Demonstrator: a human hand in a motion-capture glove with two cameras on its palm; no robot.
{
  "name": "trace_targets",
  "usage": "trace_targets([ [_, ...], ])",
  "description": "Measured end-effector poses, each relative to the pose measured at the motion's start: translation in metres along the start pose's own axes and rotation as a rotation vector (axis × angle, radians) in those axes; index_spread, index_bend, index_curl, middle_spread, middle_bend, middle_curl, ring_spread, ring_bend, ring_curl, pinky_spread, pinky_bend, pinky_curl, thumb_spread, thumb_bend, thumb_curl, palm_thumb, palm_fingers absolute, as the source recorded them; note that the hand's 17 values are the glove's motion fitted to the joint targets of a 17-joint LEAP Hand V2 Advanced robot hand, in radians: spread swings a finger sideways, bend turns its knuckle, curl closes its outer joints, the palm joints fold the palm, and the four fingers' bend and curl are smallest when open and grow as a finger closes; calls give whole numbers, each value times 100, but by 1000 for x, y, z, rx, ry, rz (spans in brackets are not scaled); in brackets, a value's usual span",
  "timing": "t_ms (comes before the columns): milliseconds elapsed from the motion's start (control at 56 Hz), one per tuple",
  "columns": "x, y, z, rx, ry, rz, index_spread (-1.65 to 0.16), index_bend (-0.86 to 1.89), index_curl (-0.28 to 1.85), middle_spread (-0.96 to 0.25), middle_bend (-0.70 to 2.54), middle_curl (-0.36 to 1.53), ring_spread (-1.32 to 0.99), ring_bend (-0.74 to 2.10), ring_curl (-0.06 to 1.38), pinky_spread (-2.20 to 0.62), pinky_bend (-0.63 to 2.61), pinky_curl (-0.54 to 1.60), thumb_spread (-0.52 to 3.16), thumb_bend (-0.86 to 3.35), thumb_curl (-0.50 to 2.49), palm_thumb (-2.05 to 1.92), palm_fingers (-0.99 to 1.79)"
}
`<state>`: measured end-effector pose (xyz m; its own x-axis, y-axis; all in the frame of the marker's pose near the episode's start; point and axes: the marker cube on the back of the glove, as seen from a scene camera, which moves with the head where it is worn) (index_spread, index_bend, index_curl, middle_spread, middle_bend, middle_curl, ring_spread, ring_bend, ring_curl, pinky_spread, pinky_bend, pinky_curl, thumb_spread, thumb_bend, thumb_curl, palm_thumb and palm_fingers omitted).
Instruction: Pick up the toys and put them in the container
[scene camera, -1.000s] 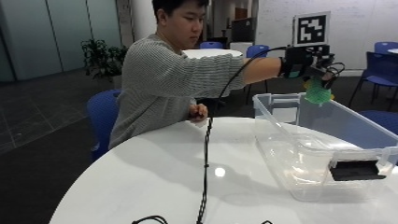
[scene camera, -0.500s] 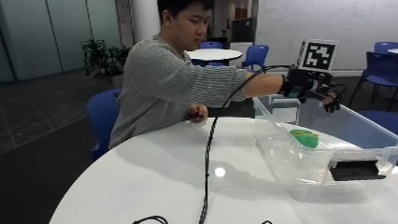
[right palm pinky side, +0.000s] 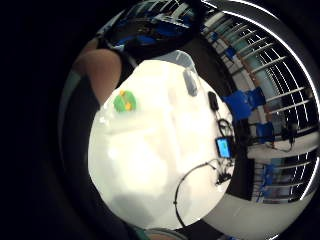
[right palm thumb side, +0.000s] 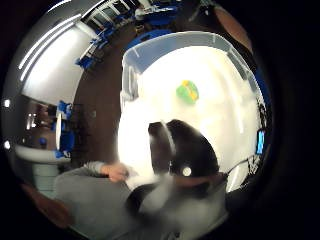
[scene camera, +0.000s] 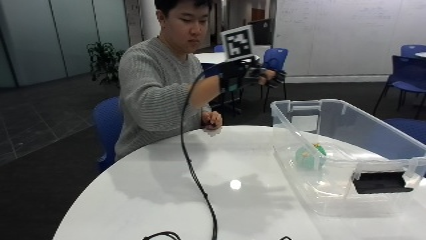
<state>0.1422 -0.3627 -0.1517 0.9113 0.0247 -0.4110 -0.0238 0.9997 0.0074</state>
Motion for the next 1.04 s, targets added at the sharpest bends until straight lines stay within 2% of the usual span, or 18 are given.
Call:
trace_targets([
  [54, 14, 49, -2, 57, 60, -49, -39, 20, 37, -28, 17, 42, -33, 58, 35, -9, 93, 38, 140, -4, 24, 2, 10],
  [143, -48, 127, -32, 124, -407, -167, -39, 21, 39, -26, 19, 41, -29, 52, 33, -5, 91, 36, 140, -3, 23, -3, 7],
  [232, -58, 173, -23, 132, -344, -8, -39, 21, 39, -24, 19, 41, -25, 48, 31, -3, 89, 35, 141, -3, 22, -5, 7],
  [321, -59, 202, -16, 97, -343, 51, -39, 22, 41, -23, 19, 41, -22, 45, 30, -1, 87, 35, 141, -3, 20, -5, 7],
  [464, -77, 249, -5, 75, -358, 23, -39, 22, 42, -21, 18, 40, -19, 42, 30, 1, 84, 34, 141, -3, 19, -5, 5],
  [661, -152, 333, 33, 60, -374, -80, -40, 22, 44, -20, 18, 39, -17, 42, 29, 2, 80, 32, 143, -3, 18, -4, 6],
  [804, -183, 361, 63, 21, -416, -54, -40, 22, 45, -21, 19, 39, -17, 40, 29, 2, 78, 32, 144, -2, 18, -3, 7],
  [1036, -182, 367, 81, -3, -419, -25, -40, 21, 46, -21, 18, 38, -18, 39, 29, 2, 76, 32, 145, -2, 18, -3, 7],
])
